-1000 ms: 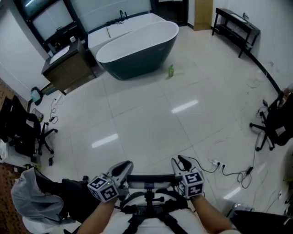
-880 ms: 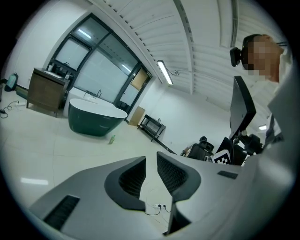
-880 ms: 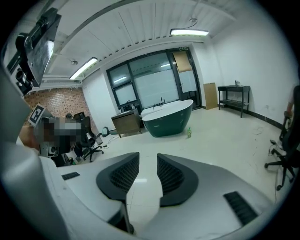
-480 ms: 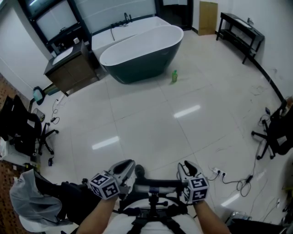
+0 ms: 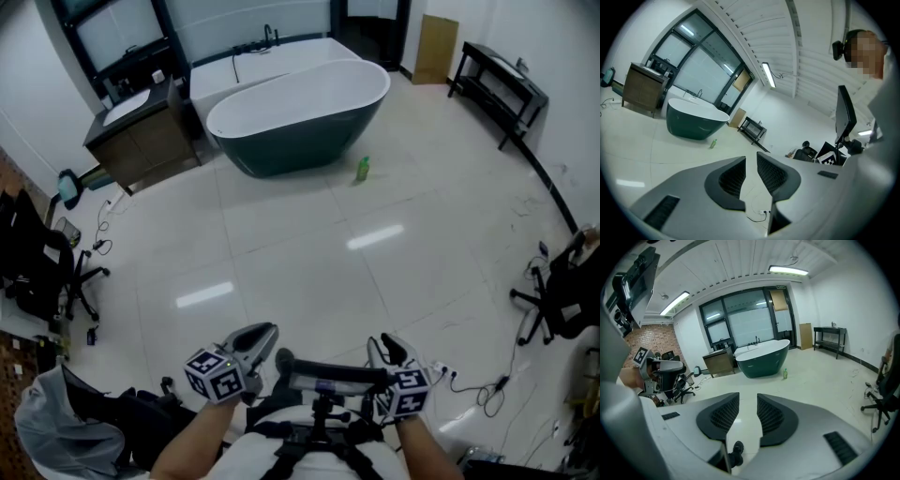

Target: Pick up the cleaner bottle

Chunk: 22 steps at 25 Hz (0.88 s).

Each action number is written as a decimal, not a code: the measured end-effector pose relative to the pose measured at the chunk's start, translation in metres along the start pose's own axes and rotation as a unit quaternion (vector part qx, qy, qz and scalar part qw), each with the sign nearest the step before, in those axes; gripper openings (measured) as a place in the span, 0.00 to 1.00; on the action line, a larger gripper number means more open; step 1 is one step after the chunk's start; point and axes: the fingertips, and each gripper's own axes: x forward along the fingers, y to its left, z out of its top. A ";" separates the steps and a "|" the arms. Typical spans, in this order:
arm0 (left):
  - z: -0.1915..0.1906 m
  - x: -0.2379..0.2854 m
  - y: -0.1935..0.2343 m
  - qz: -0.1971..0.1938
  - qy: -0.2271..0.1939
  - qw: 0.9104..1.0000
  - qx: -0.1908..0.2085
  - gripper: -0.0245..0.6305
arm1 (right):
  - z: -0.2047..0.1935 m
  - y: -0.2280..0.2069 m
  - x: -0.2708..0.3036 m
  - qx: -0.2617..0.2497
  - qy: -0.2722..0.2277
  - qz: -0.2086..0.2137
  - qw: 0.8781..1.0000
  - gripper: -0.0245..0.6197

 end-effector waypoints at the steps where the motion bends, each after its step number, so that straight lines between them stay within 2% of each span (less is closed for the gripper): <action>1: 0.007 0.000 0.009 -0.002 0.002 1.000 0.001 0.15 | 0.007 0.006 0.008 -0.001 -0.001 -0.002 1.000 0.22; 13: 0.054 0.006 0.087 -0.033 0.018 0.999 -0.013 0.15 | 0.060 0.048 0.069 0.005 -0.004 -0.028 1.000 0.22; 22: 0.067 0.003 0.119 -0.043 0.020 0.999 -0.022 0.15 | 0.079 0.062 0.099 0.020 -0.009 -0.038 0.999 0.22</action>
